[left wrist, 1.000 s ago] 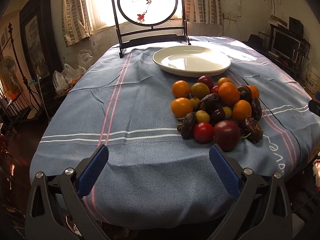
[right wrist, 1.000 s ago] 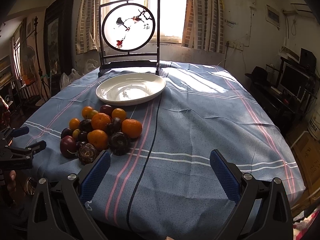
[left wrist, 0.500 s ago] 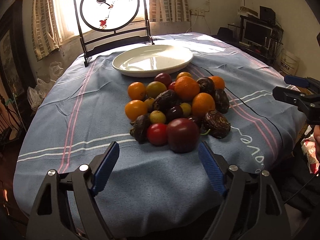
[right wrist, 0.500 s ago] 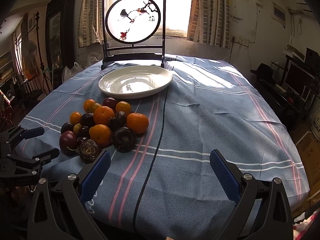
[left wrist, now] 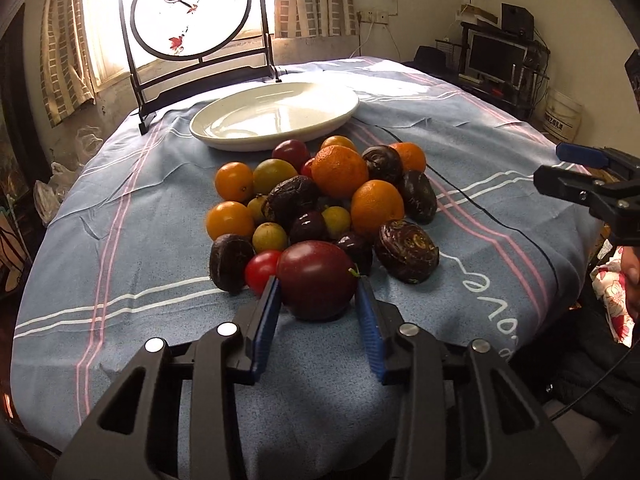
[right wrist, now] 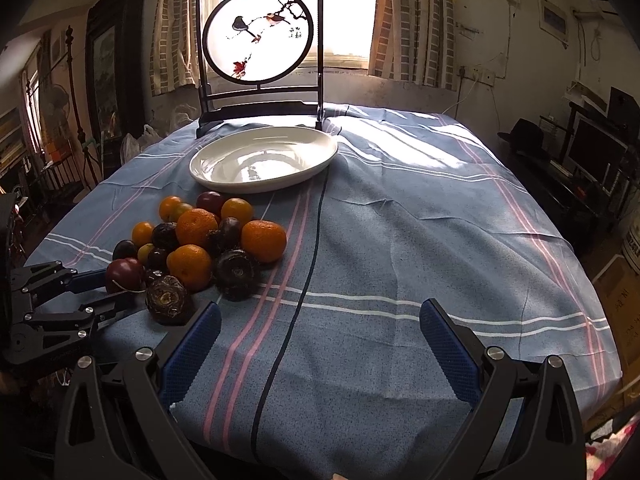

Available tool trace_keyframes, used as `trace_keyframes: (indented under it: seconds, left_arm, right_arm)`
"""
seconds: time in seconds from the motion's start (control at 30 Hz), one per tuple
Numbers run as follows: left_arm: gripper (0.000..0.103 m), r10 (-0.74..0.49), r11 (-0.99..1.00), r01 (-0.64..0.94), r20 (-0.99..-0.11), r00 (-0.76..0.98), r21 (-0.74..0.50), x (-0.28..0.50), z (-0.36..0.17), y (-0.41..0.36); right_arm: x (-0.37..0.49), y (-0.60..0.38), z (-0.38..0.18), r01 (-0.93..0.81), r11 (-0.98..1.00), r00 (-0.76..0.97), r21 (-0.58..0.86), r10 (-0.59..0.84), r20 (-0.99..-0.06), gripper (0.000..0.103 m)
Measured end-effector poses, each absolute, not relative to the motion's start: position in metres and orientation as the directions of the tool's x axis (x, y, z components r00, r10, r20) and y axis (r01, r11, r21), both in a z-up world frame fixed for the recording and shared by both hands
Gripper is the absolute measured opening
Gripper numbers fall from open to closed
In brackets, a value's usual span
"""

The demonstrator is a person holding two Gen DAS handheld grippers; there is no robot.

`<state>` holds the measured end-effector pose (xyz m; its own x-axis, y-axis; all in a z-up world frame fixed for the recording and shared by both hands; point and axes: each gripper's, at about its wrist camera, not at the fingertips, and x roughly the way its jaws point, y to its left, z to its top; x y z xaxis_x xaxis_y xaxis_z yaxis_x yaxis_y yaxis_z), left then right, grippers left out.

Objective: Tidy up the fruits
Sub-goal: 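Grasp a dark red plum with the left tool while the right tool grasps a wrinkled brown passion fruit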

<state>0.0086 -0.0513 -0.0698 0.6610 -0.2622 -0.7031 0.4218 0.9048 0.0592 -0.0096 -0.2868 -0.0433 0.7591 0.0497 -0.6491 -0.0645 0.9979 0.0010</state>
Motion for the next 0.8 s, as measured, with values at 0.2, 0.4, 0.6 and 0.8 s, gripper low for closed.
trace_keyframes:
  seconds: [0.2,0.4,0.6,0.8]
  left_arm:
    - [0.037,-0.258,0.924,0.379,-0.662,0.703,0.043,0.003,-0.046,-0.027]
    - [0.037,-0.225,0.943,0.331,-0.657,0.720,0.040,0.006,-0.043,-0.011]
    - [0.038,-0.226,0.946,0.322,-0.652,0.724,0.029,0.006,-0.044,-0.003]
    - [0.038,-0.234,0.950,0.312,-0.631,0.740,0.014,0.007,-0.039,0.007]
  right_arm:
    - [0.000,-0.253,-0.057,-0.225,0.974,0.703,0.041,0.191,-0.685,0.100]
    - [0.020,-0.197,-0.074,-0.376,0.926,0.632,0.038,0.286,-0.720,0.093]
    - [0.039,-0.189,-0.086,-0.376,0.916,0.563,0.141,0.347,-0.750,0.046]
    - [0.027,-0.196,-0.076,-0.374,0.916,0.613,0.145,0.362,-0.702,0.040]
